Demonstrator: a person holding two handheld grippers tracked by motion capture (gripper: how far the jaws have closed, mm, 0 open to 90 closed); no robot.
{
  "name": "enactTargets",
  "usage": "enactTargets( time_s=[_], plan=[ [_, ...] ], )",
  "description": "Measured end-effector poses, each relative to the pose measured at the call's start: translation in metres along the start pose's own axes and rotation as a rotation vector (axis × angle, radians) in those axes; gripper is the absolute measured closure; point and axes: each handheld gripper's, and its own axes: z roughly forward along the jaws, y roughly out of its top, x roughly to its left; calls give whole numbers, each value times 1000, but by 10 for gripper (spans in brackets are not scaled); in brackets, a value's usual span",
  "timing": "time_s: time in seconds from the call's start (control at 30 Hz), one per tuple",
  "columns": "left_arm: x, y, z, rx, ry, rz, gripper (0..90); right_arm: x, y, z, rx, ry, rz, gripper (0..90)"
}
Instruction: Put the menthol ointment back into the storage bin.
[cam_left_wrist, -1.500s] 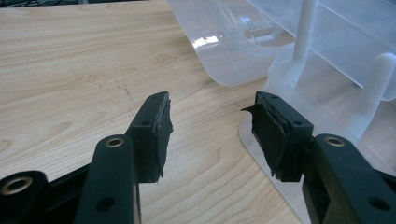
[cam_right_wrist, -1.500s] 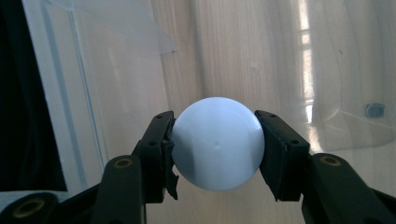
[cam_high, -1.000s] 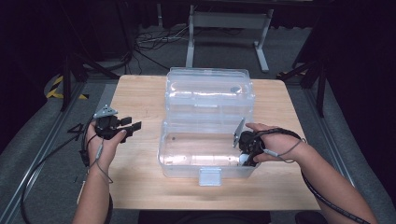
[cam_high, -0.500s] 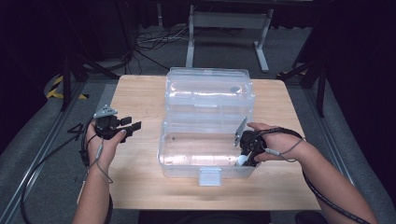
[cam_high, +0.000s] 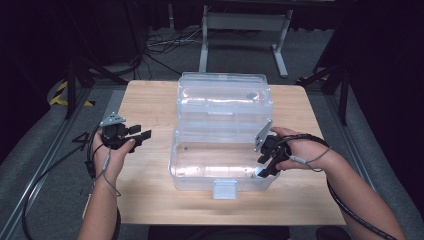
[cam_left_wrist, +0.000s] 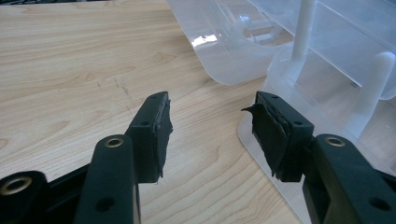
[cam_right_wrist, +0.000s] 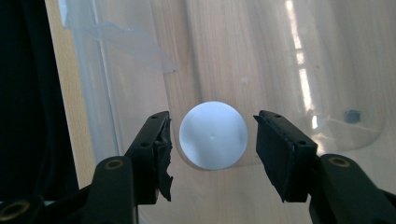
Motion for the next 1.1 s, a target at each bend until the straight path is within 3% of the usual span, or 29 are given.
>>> enactTargets(
  time_s=[0.53,0.8,1.1],
  plan=[
    [-2,-1,0,1,-3,-4,477,2,1,-36,-154,-19,3,470],
    [-2,-1,-3,-7,-7,-5,477,-3,3,-56,-283,-81,12,476],
    [-2,-1,-2,-7,-5,-3,477,-11,5,-69,-365,-122,41,474]
  ],
)
